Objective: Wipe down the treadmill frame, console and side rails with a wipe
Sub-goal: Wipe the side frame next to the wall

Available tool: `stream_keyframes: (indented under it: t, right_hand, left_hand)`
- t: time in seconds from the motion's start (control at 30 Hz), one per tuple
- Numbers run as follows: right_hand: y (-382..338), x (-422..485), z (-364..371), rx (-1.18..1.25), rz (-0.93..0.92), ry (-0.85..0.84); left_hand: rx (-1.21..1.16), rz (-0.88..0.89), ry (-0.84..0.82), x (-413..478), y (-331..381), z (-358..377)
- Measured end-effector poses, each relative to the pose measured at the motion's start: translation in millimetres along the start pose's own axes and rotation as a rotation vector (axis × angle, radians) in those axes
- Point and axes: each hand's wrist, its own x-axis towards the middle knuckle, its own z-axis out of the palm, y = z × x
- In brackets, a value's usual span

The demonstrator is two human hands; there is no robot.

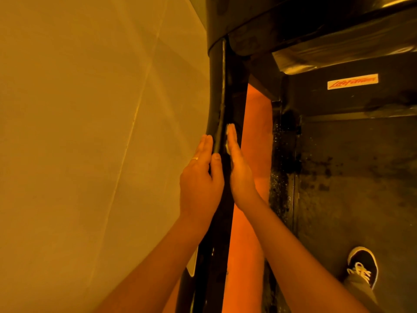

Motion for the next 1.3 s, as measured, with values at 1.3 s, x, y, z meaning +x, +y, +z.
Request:
stream_keyframes:
  t: [1.3]
  right_hand:
    - [41,-86,12,-0.167,-0.087,-0.051]
  left_hand:
    - [-0.024,0.053,-0.112,-132,-29,-37]
